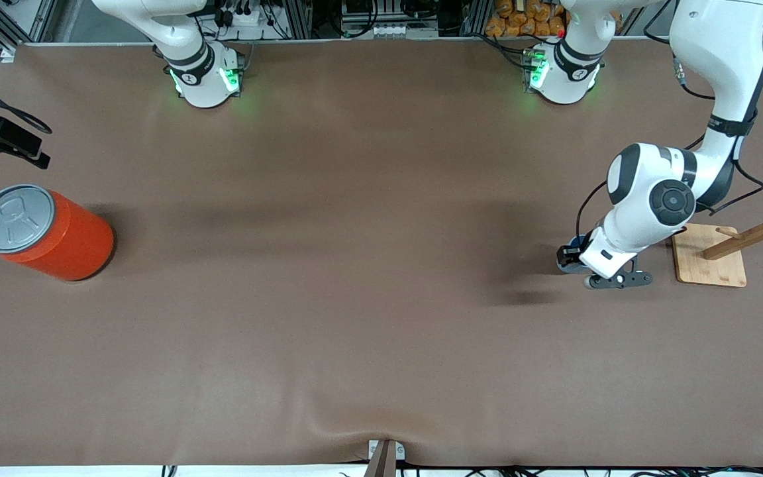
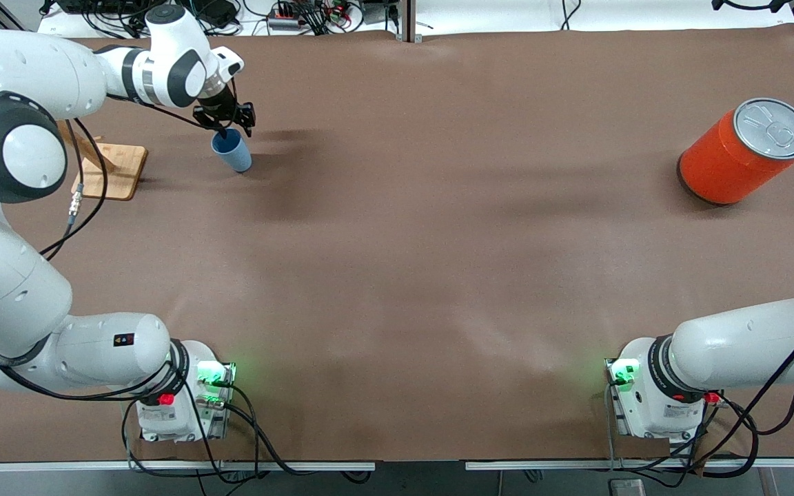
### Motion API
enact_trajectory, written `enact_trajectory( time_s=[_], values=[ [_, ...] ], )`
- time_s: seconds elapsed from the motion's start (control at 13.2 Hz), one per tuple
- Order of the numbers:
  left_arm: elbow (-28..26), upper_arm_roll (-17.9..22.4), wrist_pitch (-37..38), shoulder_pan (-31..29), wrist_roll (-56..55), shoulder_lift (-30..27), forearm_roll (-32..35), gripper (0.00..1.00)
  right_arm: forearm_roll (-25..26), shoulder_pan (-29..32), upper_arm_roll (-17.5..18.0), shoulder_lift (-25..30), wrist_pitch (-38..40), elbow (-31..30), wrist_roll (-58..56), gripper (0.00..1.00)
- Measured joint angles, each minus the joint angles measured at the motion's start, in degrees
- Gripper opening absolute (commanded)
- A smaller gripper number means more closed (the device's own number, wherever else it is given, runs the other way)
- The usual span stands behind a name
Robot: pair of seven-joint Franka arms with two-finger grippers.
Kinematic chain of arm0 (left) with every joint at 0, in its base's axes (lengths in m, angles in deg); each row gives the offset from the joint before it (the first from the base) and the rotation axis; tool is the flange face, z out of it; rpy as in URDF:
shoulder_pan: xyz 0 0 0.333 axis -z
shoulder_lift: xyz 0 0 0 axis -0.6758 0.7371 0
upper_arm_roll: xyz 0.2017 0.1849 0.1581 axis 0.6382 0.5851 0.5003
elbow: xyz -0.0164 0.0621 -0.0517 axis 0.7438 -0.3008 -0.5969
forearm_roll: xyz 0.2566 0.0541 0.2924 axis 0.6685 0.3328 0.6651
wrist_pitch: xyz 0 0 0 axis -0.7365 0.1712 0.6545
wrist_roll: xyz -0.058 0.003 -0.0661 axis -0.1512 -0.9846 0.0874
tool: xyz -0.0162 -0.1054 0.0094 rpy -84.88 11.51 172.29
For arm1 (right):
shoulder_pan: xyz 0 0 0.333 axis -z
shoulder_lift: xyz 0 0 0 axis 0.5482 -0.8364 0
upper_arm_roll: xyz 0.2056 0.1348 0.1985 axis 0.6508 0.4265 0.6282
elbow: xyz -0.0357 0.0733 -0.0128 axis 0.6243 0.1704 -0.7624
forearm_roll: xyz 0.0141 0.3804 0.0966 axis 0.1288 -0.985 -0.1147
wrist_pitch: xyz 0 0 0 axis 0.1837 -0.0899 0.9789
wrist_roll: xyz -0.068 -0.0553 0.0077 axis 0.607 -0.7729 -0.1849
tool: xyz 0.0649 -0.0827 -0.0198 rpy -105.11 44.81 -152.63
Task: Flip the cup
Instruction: 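Lower the upright cup onto the table with the left gripper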
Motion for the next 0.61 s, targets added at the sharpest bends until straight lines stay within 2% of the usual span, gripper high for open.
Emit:
enact_trajectory(
  time_s=[0.23,0.61],
  values=[
    [1.62,-0.42,1.55,-0.26,0.00,-0.09,0.00,1.00,0.00,0.01,-0.05,0.00,0.00,0.00,0.00,1.00],
    [10.82,-1.98,15.88,-0.19,-0.27,-1.22,-0.27,1.00,0.00,0.02,-0.16,0.00,0.02,0.00,0.00,1.00]
  ],
)
